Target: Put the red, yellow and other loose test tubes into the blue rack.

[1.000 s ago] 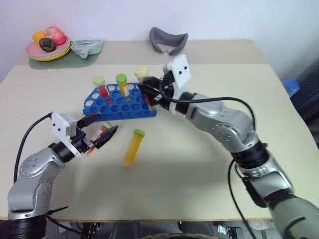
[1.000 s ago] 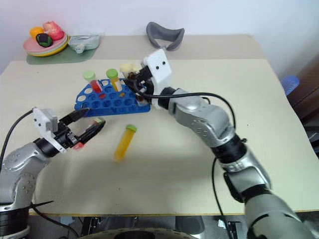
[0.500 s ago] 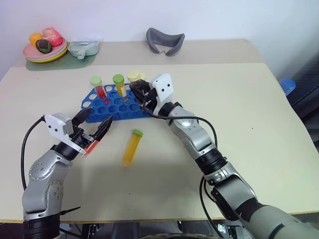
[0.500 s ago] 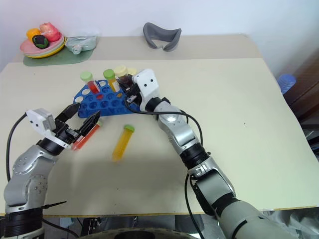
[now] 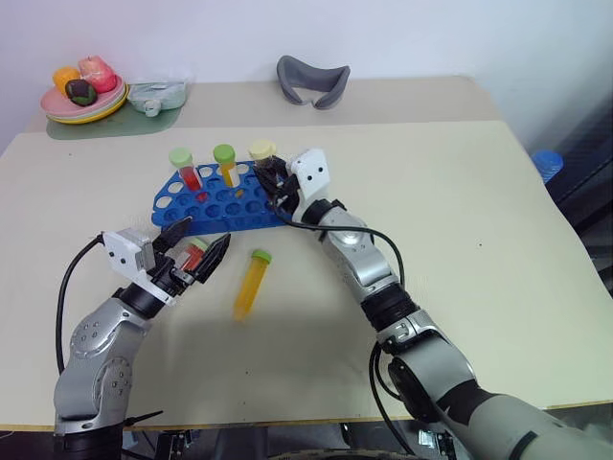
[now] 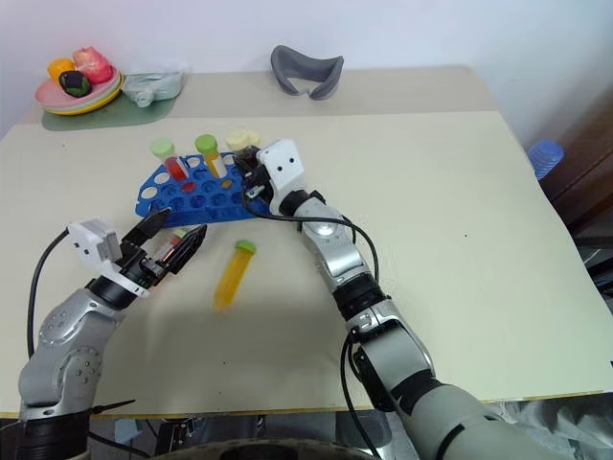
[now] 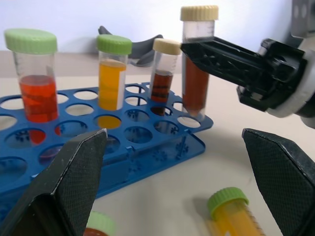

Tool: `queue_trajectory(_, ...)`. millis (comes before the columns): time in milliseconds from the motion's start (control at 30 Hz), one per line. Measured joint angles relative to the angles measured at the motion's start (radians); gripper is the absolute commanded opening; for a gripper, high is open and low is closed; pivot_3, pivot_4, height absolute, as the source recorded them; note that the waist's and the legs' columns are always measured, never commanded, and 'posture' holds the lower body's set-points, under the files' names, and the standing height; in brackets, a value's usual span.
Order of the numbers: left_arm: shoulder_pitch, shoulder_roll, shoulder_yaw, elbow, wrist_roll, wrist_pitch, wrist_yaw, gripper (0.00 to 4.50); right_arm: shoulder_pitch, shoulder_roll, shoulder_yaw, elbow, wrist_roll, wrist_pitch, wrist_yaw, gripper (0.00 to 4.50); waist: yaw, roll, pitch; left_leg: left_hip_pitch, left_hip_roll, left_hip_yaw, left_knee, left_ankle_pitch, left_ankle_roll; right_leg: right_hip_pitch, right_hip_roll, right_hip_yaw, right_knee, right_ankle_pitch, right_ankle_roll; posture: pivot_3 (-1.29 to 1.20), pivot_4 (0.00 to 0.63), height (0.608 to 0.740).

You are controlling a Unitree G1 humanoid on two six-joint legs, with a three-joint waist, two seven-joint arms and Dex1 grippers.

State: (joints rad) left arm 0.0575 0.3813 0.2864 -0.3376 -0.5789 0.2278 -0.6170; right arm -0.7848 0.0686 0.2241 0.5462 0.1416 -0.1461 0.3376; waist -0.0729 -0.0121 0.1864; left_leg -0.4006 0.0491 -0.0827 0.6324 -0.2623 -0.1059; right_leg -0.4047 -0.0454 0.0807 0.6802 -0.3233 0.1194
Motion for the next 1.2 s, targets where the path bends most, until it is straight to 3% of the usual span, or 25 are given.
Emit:
queue_trajectory(567,-0.008,0.0,-0.03,-0.019,-0.001,0.008,0.021,4.5,0.005,0.05,-0.031,0.031,-0.02,0.008,0.05,0.84,-0.001,0.0,0.0,0.001,0.0,0.0,0.0,0.0,0.0,0.0,0.0,0.0,0.0,0.0,0.0,0.0,0.15,0.74)
queue_trajectory(800,-0.01,0.0,-0.037,-0.03,-0.003,0.021,0.032,4.5,0.038,0.049,-0.048,0.028,-0.015,0.022,0.072,4.21,0.0,0.0,0.0,0.001,0.0,0.0,0.0,0.0,0.0,0.0,0.0,0.0,0.0,0.0,0.0,0.0,0.15,0.74)
queue_trajectory(833,-0.01,0.0,-0.038,-0.03,-0.005,0.023,0.032,4.5,0.037,0.049,-0.053,0.025,-0.015,0.022,0.069,4.44,0.0,0.0,0.0,0.001,0.0,0.0,0.0,0.0,0.0,0.0,0.0,0.0,0.0,0.0,0.0,0.0,0.15,0.74)
queue_trajectory(1067,-0.009,0.014,-0.038,-0.064,-0.015,0.056,0.056,4.5,0.053,0.011,-0.08,-0.149,-0.008,0.055,0.063,4.44,0.003,0.0,0.0,0.001,0.0,0.0,0.0,0.0,0.0,0.0,0.0,0.0,0.0,0.0,0.0,0.0,0.15,0.74)
queue_trajectory(1200,-0.021,0.097,-0.049,-0.141,-0.021,0.176,0.097,4.5,0.132,-0.109,-0.092,-0.397,0.035,0.177,0.128,4.44,0.007,0.0,0.0,0.0,0.0,-0.001,0.0,0.0,0.0,0.001,0.0,0.0,0.0,0.0,0.0,0.0,0.15,0.74)
